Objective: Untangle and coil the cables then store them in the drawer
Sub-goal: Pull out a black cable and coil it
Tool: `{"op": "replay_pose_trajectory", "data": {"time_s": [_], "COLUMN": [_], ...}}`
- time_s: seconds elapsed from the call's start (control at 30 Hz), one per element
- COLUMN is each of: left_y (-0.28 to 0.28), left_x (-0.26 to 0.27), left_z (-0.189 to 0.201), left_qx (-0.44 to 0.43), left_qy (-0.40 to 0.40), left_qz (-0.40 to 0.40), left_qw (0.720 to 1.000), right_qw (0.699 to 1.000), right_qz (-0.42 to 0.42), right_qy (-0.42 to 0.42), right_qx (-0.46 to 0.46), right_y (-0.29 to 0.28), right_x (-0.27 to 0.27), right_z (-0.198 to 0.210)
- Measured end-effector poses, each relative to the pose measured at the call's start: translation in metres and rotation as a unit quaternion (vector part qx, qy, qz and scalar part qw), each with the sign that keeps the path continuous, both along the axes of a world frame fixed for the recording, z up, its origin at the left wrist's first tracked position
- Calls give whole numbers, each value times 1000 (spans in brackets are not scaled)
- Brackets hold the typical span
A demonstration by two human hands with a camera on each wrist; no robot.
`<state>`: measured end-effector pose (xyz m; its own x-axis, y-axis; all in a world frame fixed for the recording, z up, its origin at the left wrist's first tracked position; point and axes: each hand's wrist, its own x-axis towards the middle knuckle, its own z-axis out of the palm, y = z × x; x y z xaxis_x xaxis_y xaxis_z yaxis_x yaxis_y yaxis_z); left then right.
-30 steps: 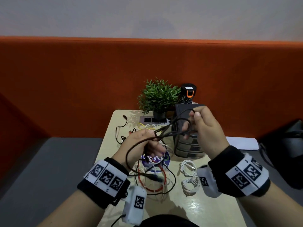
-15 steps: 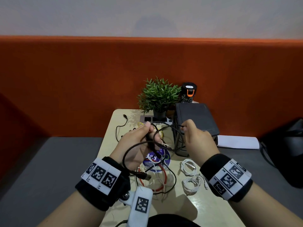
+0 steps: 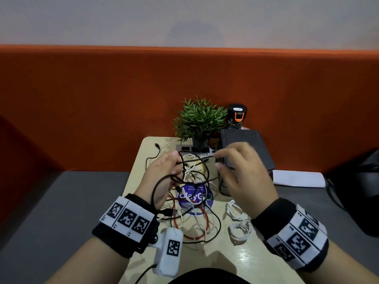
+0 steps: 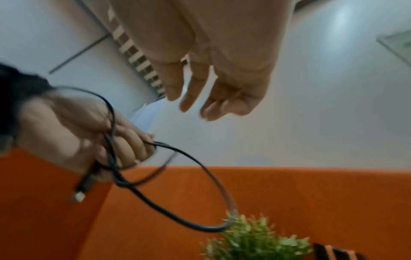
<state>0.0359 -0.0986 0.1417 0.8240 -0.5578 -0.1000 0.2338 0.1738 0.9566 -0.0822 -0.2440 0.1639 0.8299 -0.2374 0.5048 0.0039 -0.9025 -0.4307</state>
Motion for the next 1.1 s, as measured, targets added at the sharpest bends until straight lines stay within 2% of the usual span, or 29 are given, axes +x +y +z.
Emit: {"op": "replay_pose_trajectory", "data": {"time_s": [0.07, 0.13, 0.17, 0.27, 0.43, 0.6, 0.73, 0.83, 0.93, 1.0, 1.1], "left_y": [-1, -2, -2, 1, 1, -1, 3, 5, -1, -6, -9], "left_x": [-3, -5, -6, -8, -8, -7, -1, 2, -2, -5, -9], "left_z": [1, 4, 5, 6, 1, 4, 9, 12, 12, 9, 6], "left_qx": [-17, -34, -40, -40, -22, -6, -22, -21, 11, 39, 70], "left_qy": [7, 15, 16, 1, -32, -42, -41, -43, -70, -75, -87], "left_qz": [-17, -37, -47, -66, -85, -104, -80, -68, -51, -41, -46], "left_qw": [1000, 999, 998, 997, 996, 994, 996, 997, 996, 996, 993], "right_qw": [992, 975, 971, 971, 979, 967, 952, 953, 951, 962, 973], "right_qz": [82, 108, 107, 95, 81, 71, 12, 38, 134, 177, 182], "right_qy": [87, 168, 181, 165, 151, 144, 63, 85, 100, 86, 33], "right_qx": [43, 95, 117, 141, 111, 197, 299, 290, 261, 190, 139], "right_y": [15, 25, 27, 29, 35, 35, 16, 6, 19, 29, 33], "right_x": [1, 4, 5, 6, 3, 2, 2, 0, -3, -1, 4], "right_z": [5, 1, -2, -6, -8, -7, -4, 2, 10, 9, 4]}}
